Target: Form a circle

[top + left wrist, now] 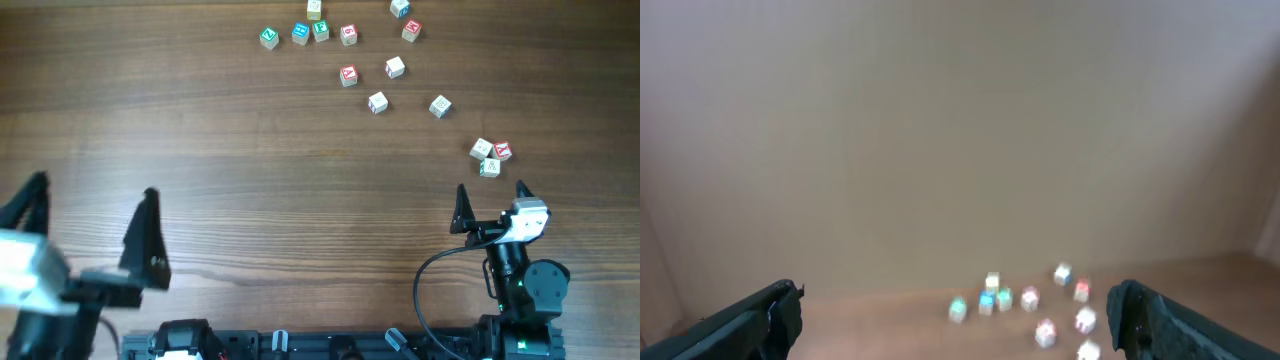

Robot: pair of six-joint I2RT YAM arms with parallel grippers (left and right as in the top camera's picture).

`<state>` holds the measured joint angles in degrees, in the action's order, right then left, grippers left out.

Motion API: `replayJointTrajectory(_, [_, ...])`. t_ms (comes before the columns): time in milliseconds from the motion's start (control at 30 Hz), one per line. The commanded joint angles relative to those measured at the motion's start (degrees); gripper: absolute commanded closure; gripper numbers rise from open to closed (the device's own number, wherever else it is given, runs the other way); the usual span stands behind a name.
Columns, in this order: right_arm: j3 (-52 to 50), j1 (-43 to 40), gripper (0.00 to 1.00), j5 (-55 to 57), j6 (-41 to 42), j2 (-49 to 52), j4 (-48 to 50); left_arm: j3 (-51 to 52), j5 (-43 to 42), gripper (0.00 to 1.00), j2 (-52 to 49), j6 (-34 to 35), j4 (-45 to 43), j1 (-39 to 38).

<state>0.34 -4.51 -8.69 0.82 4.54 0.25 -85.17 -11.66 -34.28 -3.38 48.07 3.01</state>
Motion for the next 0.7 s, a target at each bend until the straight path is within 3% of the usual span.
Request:
replayJointTrajectory(0, [0.0,0.2,0.00,0.7,0.7,-0.1,0.2,20.3,-0.4,0.00,5.9,-0.8,-7.2,2.8])
replayJointTrajectory(200, [0.0,0.2,0.00,0.7,0.7,-0.1,0.2,63.3,-5.4,0.00,21.7,-0.6,-46.3,3.7])
replayJointTrajectory(300, [0.0,0.2,0.00,0.7,0.7,-0.1,0.2,77.1,-4.6,0.00,26.6,-0.7,-57.6,3.5])
replayJointTrajectory(400, [0.0,0.2,0.00,0.7,0.7,-0.1,0.2,84.0,-2.8,0.00,30.1,-0.7,-60.5,3.5])
replayJointTrajectory(667, [0.0,0.2,0.00,0.7,0.7,-0.1,0.2,84.8,3.2,0.00,34.1,-0.5,-44.2,3.5])
